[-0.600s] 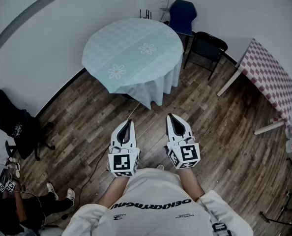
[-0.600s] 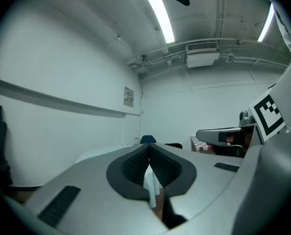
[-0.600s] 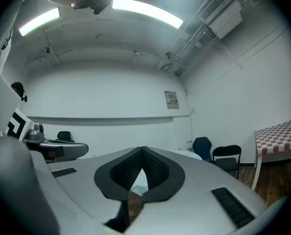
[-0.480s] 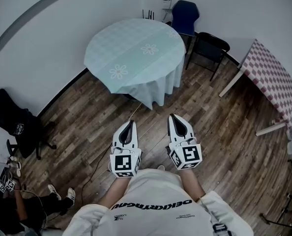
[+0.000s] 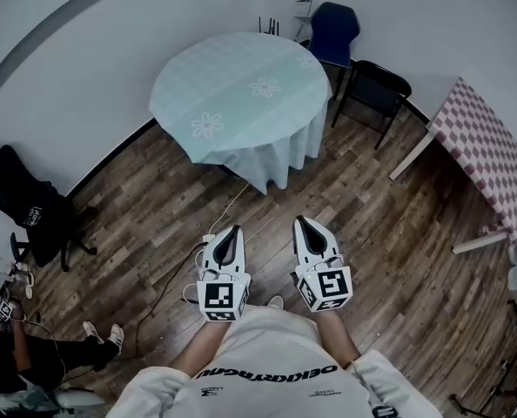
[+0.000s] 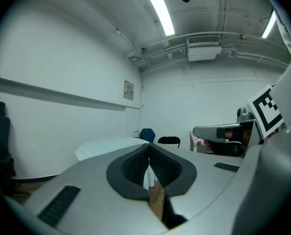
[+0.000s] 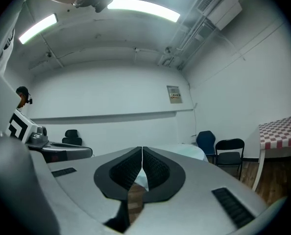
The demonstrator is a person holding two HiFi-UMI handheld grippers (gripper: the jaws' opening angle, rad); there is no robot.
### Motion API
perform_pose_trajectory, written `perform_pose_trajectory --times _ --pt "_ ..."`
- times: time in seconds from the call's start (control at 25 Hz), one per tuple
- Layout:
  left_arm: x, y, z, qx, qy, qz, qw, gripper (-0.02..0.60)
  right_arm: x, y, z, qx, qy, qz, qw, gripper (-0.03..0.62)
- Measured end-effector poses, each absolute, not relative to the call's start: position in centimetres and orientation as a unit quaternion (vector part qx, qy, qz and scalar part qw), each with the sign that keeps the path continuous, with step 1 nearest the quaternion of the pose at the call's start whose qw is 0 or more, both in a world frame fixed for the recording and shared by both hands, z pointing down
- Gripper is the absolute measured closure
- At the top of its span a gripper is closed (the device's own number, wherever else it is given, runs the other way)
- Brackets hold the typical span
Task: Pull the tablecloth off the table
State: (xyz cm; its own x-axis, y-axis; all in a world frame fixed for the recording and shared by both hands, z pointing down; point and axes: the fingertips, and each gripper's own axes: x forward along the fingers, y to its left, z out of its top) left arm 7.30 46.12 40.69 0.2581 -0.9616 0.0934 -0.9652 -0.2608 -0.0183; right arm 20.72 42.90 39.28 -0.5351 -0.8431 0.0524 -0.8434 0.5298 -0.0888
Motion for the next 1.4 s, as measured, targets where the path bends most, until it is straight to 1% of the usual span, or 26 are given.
perform_pose_trajectory --times 0.12,0.32,0.64,1.04,1.4 --pt "7.7 46.5 41.8 0.791 -0.608 0.053 0.039 0.566 21.7 42.8 40.5 0.492 -0.868 0.061 0.014 0.556" --pt "7.8 46.1 42.5 0.791 -0.607 0.058 0.047 0.566 21.7 42.0 40.7 0.497 -0.866 0.061 0.013 0.556" --pt "7.7 42.0 44.8 0.796 -0.600 0.046 0.064 0.566 19.7 37.8 42.3 0.480 -0.875 0.053 0.032 0.557" --pt "4.2 28.4 45.2 0.793 -0.604 0.037 0.069 0.566 15.9 25.0 43.1 0.476 -0.877 0.054 0.042 0.557" --pt "-2.1 13.3 42.2 0.792 -0.606 0.035 0.067 0.566 11.1 10.8 39.7 0.507 -0.859 0.054 0.042 0.556"
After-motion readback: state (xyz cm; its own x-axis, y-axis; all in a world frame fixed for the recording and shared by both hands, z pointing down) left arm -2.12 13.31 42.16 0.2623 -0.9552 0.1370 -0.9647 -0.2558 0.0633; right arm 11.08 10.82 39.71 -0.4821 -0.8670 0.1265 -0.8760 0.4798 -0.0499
